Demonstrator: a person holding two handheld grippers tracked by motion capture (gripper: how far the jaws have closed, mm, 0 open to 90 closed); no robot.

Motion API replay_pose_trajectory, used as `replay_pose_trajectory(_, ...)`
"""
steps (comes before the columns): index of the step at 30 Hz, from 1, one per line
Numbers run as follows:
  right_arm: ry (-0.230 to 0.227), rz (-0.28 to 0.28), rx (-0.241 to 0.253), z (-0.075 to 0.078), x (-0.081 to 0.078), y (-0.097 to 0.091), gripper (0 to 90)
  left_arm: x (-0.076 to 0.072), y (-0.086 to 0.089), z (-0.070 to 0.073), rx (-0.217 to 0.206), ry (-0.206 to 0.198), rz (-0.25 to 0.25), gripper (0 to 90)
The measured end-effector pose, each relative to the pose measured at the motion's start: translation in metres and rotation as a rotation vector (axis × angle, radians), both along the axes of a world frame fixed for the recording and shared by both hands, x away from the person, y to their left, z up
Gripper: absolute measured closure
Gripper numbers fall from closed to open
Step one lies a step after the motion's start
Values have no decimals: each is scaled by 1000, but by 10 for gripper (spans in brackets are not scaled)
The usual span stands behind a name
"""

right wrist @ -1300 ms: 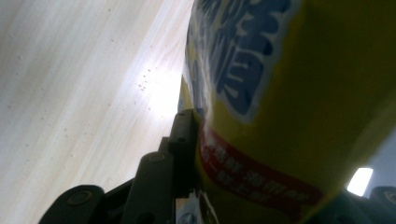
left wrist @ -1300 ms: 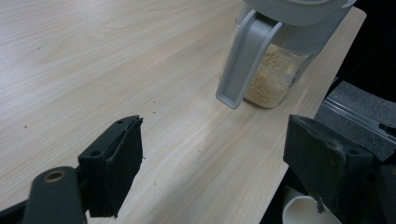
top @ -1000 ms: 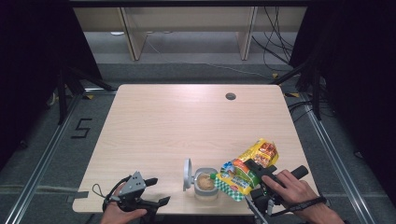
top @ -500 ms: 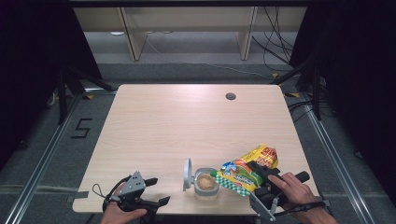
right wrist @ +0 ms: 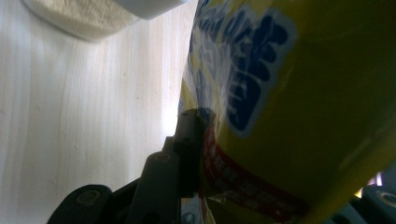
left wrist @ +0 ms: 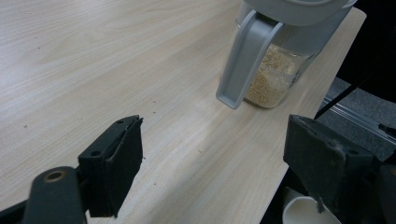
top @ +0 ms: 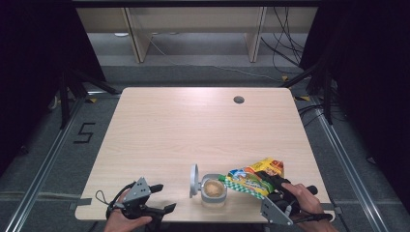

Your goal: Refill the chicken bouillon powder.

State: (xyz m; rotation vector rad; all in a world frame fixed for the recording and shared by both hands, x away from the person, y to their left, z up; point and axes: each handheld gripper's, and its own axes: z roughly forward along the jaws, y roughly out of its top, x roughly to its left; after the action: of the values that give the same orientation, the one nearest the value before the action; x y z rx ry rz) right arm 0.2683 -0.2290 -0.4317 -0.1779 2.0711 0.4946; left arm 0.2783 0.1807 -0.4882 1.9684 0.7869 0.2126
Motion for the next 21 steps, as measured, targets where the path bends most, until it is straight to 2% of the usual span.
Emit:
replay_pose_trajectory(1,-15,28,-18,2,2,0,714,0,-1,0,-6,2,3,191)
replay_pose_trajectory(2,-11,25,-6,2,2,-1,715,0,0,0,-5,2,2,191)
replay_pose_trajectory(3,10,1,31,0,2,-2,717,0,0,0,-5,2,3,191)
replay_pose_trajectory(5,32,-5,74,-2,3,-4,719,0,0,0,4,-1,1,191)
replay_pose_trajectory(6,22,7,67,0,4,-4,720,0,1,0,12,-2,-3,191)
replay_pose_trajectory(7,46,-20,103,-3,3,-5,721,0,0,0,-9,2,3,191)
replay_pose_trajectory(8,33,-1,90,-2,5,-6,723,1,2,0,26,-5,-6,191)
replay_pose_trajectory(9,38,-1,104,-2,6,-7,725,1,1,0,17,-3,-4,191)
replay_pose_trajectory(10,60,-28,129,-4,5,-8,728,0,0,0,-10,2,3,191)
replay_pose_trajectory(11,58,-16,129,-3,6,-9,730,0,0,0,-8,3,2,191)
replay_pose_trajectory(12,79,-40,168,-5,6,-10,732,0,0,0,-8,2,2,191)
replay_pose_trajectory(13,80,-36,161,-4,6,-11,734,0,1,0,6,-1,-7,191)
replay_pose_trajectory(14,84,-38,168,-5,7,-11,735,0,1,0,2,1,-3,191)
replay_pose_trajectory(16,113,-52,199,-6,7,-12,738,0,1,0,3,-1,-4,191)
replay_pose_trajectory(17,119,-53,220,-8,8,-13,739,0,0,0,-11,1,3,191)
replay_pose_trajectory(19,146,-79,267,-9,8,-15,741,0,0,0,-10,0,2,191)
replay_pose_trajectory(20,142,-71,263,-8,10,-16,743,0,1,1,5,-2,-6,191)
replay_pose_trajectory(21,156,-86,285,-9,9,-17,744,0,1,0,3,-2,-4,191)
